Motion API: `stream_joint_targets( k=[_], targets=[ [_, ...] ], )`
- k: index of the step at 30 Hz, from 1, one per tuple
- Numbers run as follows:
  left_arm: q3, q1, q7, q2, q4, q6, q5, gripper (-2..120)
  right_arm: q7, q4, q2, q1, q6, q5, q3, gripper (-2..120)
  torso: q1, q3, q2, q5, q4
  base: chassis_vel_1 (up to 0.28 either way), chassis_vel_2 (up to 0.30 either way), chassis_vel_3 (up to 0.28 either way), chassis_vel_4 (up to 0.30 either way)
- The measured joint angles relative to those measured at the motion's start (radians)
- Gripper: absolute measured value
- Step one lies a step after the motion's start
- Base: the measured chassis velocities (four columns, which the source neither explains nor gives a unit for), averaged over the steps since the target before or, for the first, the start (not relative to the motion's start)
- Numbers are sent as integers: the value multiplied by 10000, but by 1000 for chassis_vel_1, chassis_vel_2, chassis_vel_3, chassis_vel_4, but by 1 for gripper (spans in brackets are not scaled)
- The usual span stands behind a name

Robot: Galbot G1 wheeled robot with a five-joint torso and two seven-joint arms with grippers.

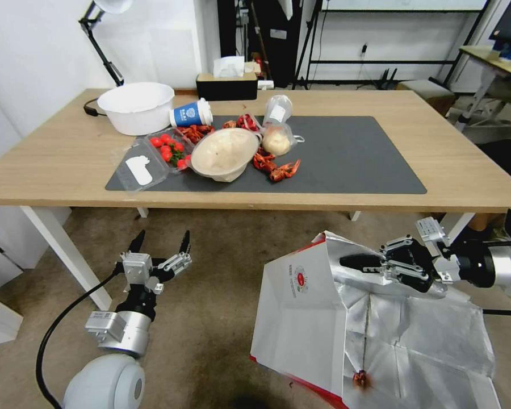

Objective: Pick up the food delivery bag from the floor and place it on the table.

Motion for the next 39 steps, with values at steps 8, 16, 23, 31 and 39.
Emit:
stream_joint_targets(
  k=[8, 16, 23, 31, 39],
  targets=[
    [0, 28, 1, -6, -37, -2, 5, 100, -4, 17, -2, -5, -2, 14, 30, 0, 116, 154, 271, 0, 0, 0, 0, 0, 0],
    [-1, 34, 3, -8, -38, -6, 6, 100, -13, 18, 0, -9, -4, 18, 38, 0, 169, 233, 403, 0, 0, 0, 0, 0, 0],
    [-1, 37, 8, -13, -38, -9, 9, 100, -25, 18, 20, -11, -7, 18, 40, 0, 240, 342, 586, 0, 0, 0, 0, 0, 0],
    [-6, 10, 11, 0, -31, -10, 11, 100, -45, 1, 50, -13, -9, 12, 44, 0, 402, 591, 995, 0, 0, 0, 0, 0, 0],
    [-7, -20, 12, 5, 10, -5, 11, 100, -56, -28, 61, -10, -9, -6, 33, 0, 608, 880, 1486, 0, 0, 0, 0, 0, 0]
  ],
)
